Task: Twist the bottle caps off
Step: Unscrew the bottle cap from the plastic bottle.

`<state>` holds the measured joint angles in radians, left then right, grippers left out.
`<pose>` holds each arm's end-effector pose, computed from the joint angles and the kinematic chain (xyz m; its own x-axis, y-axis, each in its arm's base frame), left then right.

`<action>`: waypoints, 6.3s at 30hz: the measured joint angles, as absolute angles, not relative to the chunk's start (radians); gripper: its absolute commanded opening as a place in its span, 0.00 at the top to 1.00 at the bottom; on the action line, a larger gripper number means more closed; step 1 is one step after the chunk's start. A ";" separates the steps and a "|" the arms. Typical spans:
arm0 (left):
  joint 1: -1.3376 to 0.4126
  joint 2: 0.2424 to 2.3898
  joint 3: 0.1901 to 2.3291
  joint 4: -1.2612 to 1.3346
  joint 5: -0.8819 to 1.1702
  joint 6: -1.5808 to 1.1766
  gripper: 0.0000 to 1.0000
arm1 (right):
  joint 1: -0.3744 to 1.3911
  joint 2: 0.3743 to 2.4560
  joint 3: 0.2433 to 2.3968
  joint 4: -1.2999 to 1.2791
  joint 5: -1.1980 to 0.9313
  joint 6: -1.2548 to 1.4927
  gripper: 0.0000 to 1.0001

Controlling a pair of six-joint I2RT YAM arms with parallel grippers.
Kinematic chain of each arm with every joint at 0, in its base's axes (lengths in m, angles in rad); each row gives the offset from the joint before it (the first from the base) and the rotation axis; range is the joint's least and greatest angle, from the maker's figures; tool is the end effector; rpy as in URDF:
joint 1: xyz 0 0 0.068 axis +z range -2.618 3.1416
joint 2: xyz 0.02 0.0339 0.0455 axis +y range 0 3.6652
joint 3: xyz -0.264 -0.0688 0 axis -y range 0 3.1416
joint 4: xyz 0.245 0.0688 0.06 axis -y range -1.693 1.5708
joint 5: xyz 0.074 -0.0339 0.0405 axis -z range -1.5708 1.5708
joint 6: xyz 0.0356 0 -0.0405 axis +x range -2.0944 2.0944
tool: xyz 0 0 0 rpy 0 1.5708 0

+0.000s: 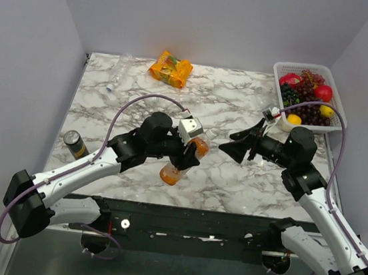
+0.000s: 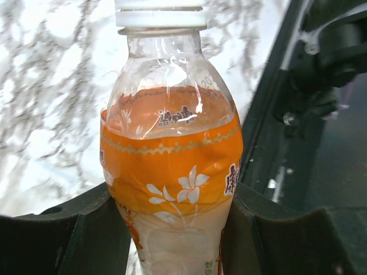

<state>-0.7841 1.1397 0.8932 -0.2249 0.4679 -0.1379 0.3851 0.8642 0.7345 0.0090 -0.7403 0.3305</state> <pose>0.1700 -0.1923 0.3037 -0.4442 0.2698 -0.8543 0.8619 0.3889 -0.3253 0.1753 0.0970 0.3300 -0.3969 0.0976 -0.9126 -0.8131 0.4239 0.3990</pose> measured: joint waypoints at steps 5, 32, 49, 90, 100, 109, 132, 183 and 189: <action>-0.939 1.134 0.909 -0.290 0.183 -0.071 0.64 | 0.388 0.844 0.746 -0.017 -0.593 0.454 0.26; -1.029 1.172 0.909 -0.355 -0.208 -0.026 0.63 | 0.558 1.033 0.743 0.102 -0.410 0.723 0.31; -1.030 1.176 0.909 -0.365 -0.218 -0.025 0.63 | 0.580 1.105 0.735 0.202 -0.406 0.787 0.57; -0.761 1.099 0.824 -0.133 0.945 -0.237 0.61 | 0.554 0.977 0.681 0.520 -0.893 0.530 0.99; -0.760 1.101 0.817 -0.111 0.995 -0.240 0.61 | 0.555 0.954 0.681 0.517 -0.923 0.508 0.44; -0.770 1.106 0.873 -0.158 0.790 -0.165 0.61 | 0.529 0.904 0.680 0.271 -0.827 0.402 0.11; -0.947 1.098 0.903 -0.333 -0.070 -0.085 0.62 | 0.541 0.818 0.735 0.015 -0.353 0.603 0.31; -1.017 1.169 0.923 -0.375 -0.168 -0.052 0.62 | 0.686 1.049 0.747 0.181 -0.300 0.707 0.64; -1.016 1.169 0.924 -0.383 -0.149 -0.051 0.61 | 0.686 1.054 0.747 0.177 -0.297 0.686 0.82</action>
<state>-1.0161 1.1694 0.9237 -0.3832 -0.1493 -0.0505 0.6861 1.0538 0.7471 0.1768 -0.2966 0.6861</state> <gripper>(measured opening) 0.592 0.384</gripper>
